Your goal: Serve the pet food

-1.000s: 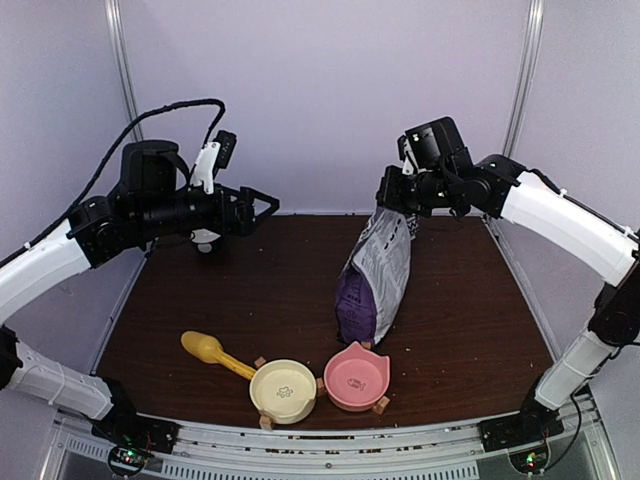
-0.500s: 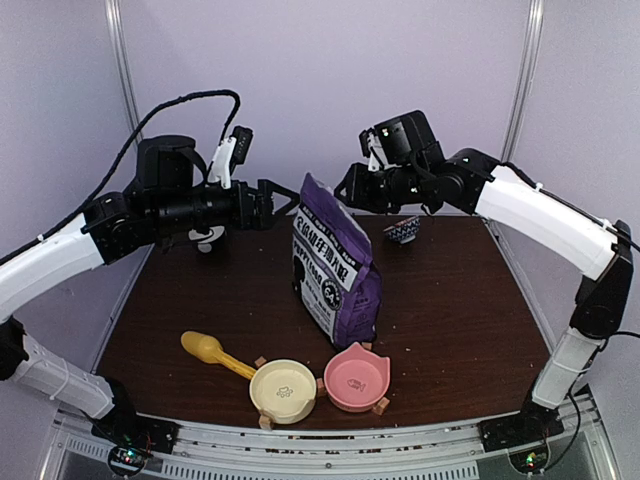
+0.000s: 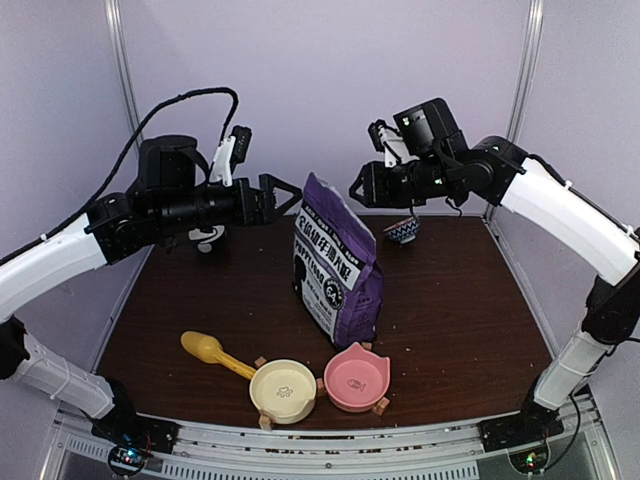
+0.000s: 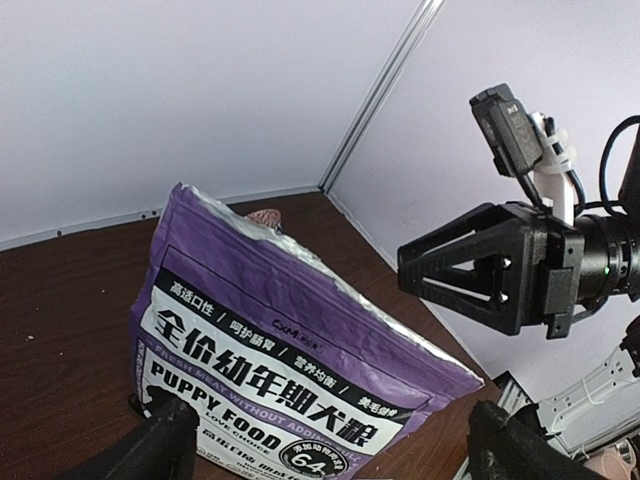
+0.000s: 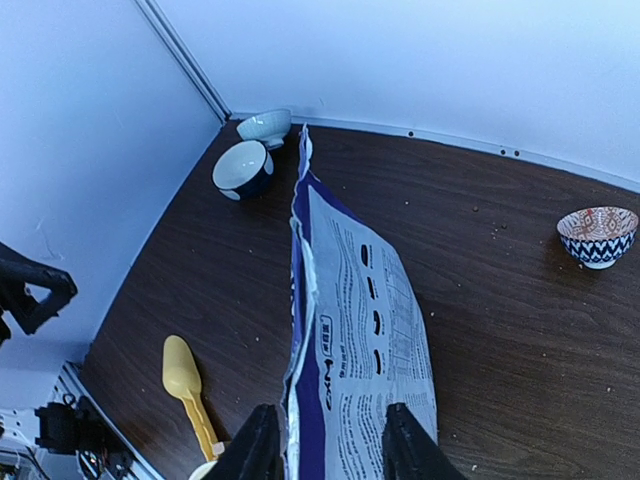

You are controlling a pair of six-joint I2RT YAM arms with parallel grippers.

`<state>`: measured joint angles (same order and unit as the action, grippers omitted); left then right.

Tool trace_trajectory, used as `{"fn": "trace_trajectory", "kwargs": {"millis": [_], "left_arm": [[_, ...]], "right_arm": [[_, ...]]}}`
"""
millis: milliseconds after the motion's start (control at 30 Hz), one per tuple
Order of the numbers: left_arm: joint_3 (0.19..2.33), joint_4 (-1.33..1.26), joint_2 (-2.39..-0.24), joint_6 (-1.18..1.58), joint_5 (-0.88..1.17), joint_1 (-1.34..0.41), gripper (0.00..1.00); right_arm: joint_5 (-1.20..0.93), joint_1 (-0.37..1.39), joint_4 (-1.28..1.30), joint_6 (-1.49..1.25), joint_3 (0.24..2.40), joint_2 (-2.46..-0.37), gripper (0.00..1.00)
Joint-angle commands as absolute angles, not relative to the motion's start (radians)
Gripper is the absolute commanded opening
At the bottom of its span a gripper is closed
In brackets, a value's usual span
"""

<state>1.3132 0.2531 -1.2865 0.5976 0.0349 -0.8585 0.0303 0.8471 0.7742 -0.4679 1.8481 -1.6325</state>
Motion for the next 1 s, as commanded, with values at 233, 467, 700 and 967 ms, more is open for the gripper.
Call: {"fn": "trace_trajectory", "kwargs": {"millis": [233, 467, 700, 967], "left_arm": [[1.305, 0.194, -1.301, 0.620, 0.042, -0.861, 0.98], [1.304, 0.198, -1.297, 0.620, 0.040, -0.861, 0.98], [1.302, 0.198, -1.295, 0.619, 0.038, -0.861, 0.98], [1.296, 0.201, -1.282, 0.619, 0.031, -0.861, 0.98]], "right_arm": [[0.018, 0.883, 0.887, -0.410, 1.928, -1.672, 0.28], [0.045, 0.884, 0.895, -0.400, 1.976, -1.713, 0.24], [0.072, 0.884, 0.923, -0.390, 2.054, -1.769, 0.21], [0.132, 0.882, 0.954, -0.410, 2.088, -1.806, 0.15]]}}
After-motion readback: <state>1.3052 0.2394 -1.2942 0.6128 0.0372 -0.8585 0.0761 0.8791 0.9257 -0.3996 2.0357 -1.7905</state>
